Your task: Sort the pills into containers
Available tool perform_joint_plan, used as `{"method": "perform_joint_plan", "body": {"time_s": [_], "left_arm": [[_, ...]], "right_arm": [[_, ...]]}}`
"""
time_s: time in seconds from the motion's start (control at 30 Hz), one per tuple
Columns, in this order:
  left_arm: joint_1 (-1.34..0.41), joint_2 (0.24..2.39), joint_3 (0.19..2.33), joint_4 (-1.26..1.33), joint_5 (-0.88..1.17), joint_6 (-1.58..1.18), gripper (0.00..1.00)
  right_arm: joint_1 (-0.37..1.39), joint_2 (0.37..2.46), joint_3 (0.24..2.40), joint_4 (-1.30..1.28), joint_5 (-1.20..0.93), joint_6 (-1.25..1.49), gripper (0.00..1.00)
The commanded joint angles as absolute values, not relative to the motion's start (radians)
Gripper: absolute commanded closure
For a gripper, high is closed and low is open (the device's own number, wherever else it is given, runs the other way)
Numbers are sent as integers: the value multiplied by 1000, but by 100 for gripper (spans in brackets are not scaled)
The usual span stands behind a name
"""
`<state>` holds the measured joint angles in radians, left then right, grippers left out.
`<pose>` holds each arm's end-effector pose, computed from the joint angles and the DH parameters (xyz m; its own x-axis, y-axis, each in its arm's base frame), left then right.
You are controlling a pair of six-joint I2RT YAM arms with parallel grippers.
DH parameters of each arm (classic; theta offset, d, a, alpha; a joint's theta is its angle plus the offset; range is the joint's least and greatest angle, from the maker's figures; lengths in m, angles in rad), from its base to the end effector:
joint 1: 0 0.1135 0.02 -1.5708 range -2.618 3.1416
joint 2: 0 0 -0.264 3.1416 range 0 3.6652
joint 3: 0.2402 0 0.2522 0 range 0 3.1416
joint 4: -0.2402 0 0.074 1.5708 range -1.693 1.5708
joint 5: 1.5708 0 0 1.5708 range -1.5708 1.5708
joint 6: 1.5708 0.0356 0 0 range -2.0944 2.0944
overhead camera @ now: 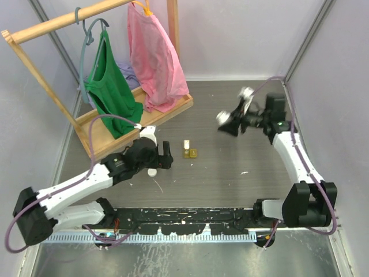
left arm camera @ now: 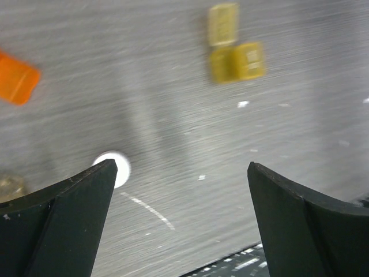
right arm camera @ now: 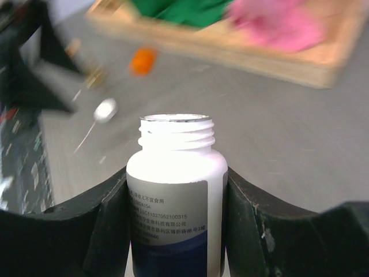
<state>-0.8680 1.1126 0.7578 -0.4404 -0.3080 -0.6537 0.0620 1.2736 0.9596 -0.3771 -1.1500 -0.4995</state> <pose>0.1565 -0.1680 0.2444 -0.7251 -0.0406 -0.6874 0.1877 0.9488 -0.2539 0.2599 0.0487 0.2909 -0.2101 -0.2091 -0.9551 -0.9431 0.3007 0.1416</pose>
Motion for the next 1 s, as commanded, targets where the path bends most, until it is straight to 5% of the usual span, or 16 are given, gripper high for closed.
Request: {"method": "perform_joint_plan", "body": {"time_s": [0.0,0.1,0.27,0.4,0.47,0.53,0.57,0.67,0.8,0.97], "left_arm": [[-861,982,726,-268,-153,-585,2],[-859,947,724,-263,-116,-576,2],[-858,932,726,-260,-73,-575,2],[-858,926,735,-253,-37,-579,2],[-858,919,740,-253,-21,-581,2],[-858,908,739,-250,-16,-580,2],[-858,900,735,-241,-14,-579,2],[-856,876,714,-207,6,-580,2],[-855,835,684,-182,22,-569,2],[-850,802,626,-147,0,-577,2]], "right_arm": [[-162,1273,1219,109,-973,249,99],[-295,1290,1234,606,-1023,740,99],[-198,1272,1275,1397,-1196,1299,99],[-410,1186,1477,639,-913,807,99],[-422,1260,1521,929,-985,1148,99],[-257,1356,1597,1456,-1115,1523,99],[-244,1353,1613,1420,-1128,1531,99],[-328,1255,1559,695,-895,1011,99],[-134,1374,1572,1343,-1136,1424,99],[-35,1241,1305,966,-1240,909,99]]}}
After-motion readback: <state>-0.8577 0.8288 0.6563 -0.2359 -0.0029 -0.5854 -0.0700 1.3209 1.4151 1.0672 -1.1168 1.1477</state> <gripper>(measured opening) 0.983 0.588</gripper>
